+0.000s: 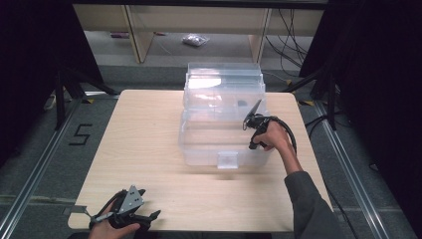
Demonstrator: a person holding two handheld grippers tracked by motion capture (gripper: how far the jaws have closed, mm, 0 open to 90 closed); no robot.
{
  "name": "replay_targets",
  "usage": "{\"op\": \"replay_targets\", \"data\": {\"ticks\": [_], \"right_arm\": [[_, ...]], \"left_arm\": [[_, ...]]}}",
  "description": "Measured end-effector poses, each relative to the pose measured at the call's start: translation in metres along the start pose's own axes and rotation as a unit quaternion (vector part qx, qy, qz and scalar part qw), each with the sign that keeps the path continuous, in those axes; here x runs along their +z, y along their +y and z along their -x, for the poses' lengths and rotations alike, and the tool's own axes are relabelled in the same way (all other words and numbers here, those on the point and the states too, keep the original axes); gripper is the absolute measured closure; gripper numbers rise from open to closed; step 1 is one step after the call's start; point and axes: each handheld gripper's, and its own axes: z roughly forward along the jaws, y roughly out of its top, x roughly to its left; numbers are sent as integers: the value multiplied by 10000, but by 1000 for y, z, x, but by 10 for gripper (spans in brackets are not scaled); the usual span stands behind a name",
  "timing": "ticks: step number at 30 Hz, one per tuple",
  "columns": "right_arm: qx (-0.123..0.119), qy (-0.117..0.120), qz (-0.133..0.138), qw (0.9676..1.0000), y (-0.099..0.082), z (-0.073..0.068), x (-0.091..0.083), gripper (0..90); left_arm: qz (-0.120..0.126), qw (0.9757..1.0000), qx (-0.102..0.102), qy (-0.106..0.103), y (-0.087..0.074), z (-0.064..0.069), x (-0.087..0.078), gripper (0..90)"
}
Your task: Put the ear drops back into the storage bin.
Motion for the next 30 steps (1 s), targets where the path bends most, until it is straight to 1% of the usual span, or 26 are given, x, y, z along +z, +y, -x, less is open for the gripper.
{"op": "replay_targets", "data": {"ticks": [1,3,4,5,6,8,9,10,11,12,13,14,15,17,18,19,20,21,22,23,24,25,26,28,29,30], "right_arm": [[128,1,-43,9999,0,-2,-1,601],[187,19,-65,9998,1,-4,-1,601],[82,52,21,10000,1,-3,0,600],[92,31,-18,10000,1,-4,0,600],[92,31,-18,10000,1,-4,0,600],[-84,41,0,10000,2,-3,0,599],[20,55,-17,10000,1,-5,0,598],[121,8,-78,9999,1,-5,-2,598],[121,8,-78,9999,1,-5,-2,598],[-279,9,81,9996,1,1,-1,589],[-279,9,81,9996,1,1,-1,589],[124,14,-75,9999,-1,-4,-4,562],[167,59,65,9998,-1,-5,-8,519],[158,2,100,9998,-2,-6,-11,502],[183,1,87,9998,-2,-6,-14,484],[134,-43,143,9998,-3,-5,-15,467],[230,-51,123,9996,-3,-6,-19,454],[229,-90,221,9995,-3,-6,-21,444],[229,-90,221,9995,-3,-6,-21,444],[140,-65,367,9992,-3,-5,-26,415],[140,-65,367,9992,-3,-5,-26,415],[98,-147,438,9989,-3,-6,-31,383],[39,-156,463,9988,-3,-6,-33,376],[50,-169,531,9984,-3,-8,-36,366],[-46,-188,578,9981,-4,-10,-40,350],[-46,-188,578,9981,-4,-10,-40,350]], "left_arm": [[0,10000,16,-3,0,0,0,163],[-5,10000,22,-2,0,0,0,164],[-4,10000,26,-3,0,0,0,164],[-1,10000,-49,-6,0,0,0,164],[-1,10000,-49,-6,0,0,0,163],[2,10000,-39,-3,0,0,0,164],[-1,10000,28,-17,0,-1,0,164],[13,10000,20,1,0,-1,1,163],[13,10000,20,1,0,-1,1,163],[11,10000,-57,-9,0,1,0,164],[11,10000,-57,-9,0,1,0,163],[3,10000,-16,-7,0,0,0,163],[-23,10000,9,1,0,0,0,163],[2,10000,-55,-2,0,0,2,163],[-3,10000,-27,5,0,0,1,163],[-33,10000,23,19,0,-1,0,163],[-33,10000,23,19,0,-1,0,163],[-56,10000,50,31,0,-1,0,163],[-56,10000,50,31,0,-1,0,163],[-34,10000,24,41,0,0,1,163],[-23,10000,9,29,0,0,0,163],[-27,10000,12,11,0,-1,0,163],[-16,10000,-7,16,0,0,0,163],[-28,10000,8,13,0,0,0,163],[-57,10000,28,-1,1,-1,-1,163],[-11,10000,-10,-8,0,0,0,163]]}}
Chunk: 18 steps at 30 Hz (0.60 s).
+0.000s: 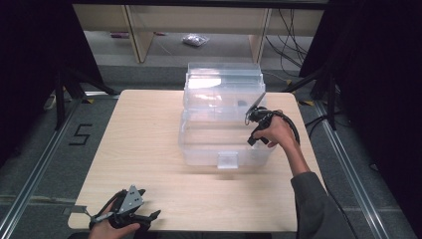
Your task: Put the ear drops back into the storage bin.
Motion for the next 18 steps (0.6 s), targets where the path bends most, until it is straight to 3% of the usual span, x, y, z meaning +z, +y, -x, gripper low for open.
{"op": "replay_targets", "data": {"ticks": [7,9,12,13,18], "right_arm": [[-107,-65,225,9997,-1,-6,-13,304],[-33,-28,186,9998,-1,-8,-16,301],[-30,-49,337,9994,-3,-8,-20,295],[-19,-65,382,9992,-4,-8,-22,290],[40,-37,440,9990,-6,-9,-26,281]], "left_arm": [[-31,10000,18,13,0,0,-1,163],[-25,10000,17,16,0,0,-1,163],[60,9999,-83,-22,0,1,0,163],[-25,10000,17,15,0,0,-1,163],[-42,10000,35,16,0,0,-1,163]]}}
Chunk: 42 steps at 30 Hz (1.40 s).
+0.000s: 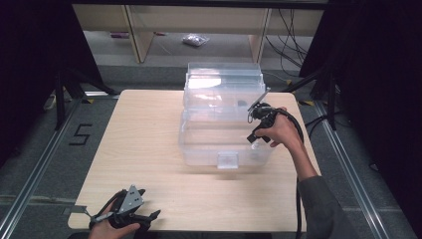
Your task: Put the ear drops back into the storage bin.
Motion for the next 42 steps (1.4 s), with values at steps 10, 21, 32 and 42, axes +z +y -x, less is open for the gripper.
{"op": "replay_targets", "data": {"ticks": [10,21,32,42], "right_arm": [[-8,41,219,9998,-6,-4,-9,262],[-66,74,348,9993,-10,-12,-15,253],[-196,42,497,9986,-17,-18,-23,242],[-101,53,613,9981,-31,-26,-33,237]], "left_arm": [[36,10000,-35,-17,0,1,0,163],[41,10000,-46,-24,0,1,0,164],[50,10000,-48,-3,0,1,1,164],[25,10000,-13,27,0,0,1,163]]}}
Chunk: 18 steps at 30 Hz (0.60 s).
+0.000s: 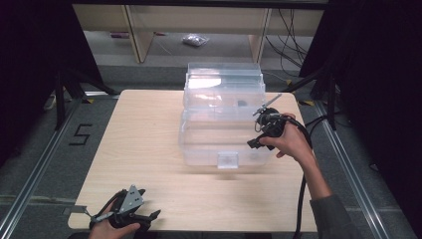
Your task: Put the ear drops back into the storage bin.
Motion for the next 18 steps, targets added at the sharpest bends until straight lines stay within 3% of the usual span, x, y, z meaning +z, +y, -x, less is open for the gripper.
{"op": "replay_targets", "data": {"ticks": [2,5,7,13,14,18], "right_arm": [[-140,-2,122,9998,-2,0,0,236],[27,70,107,9999,-4,-4,-3,236],[-160,70,285,9994,-8,-5,-3,236],[90,131,271,9995,-15,-13,-8,236],[-66,123,430,9990,-18,-12,-9,235],[-111,125,505,9986,-21,-15,-12,234]], "left_arm": [[1,10000,-2,-7,0,0,0,163],[-6,10000,-17,-26,0,0,-1,163],[-1,10000,-2,-12,0,0,0,163],[3,10000,-14,5,0,0,0,164],[-2,10000,-26,-35,0,0,-1,164],[-2,10000,3,3,0,0,0,163]]}}
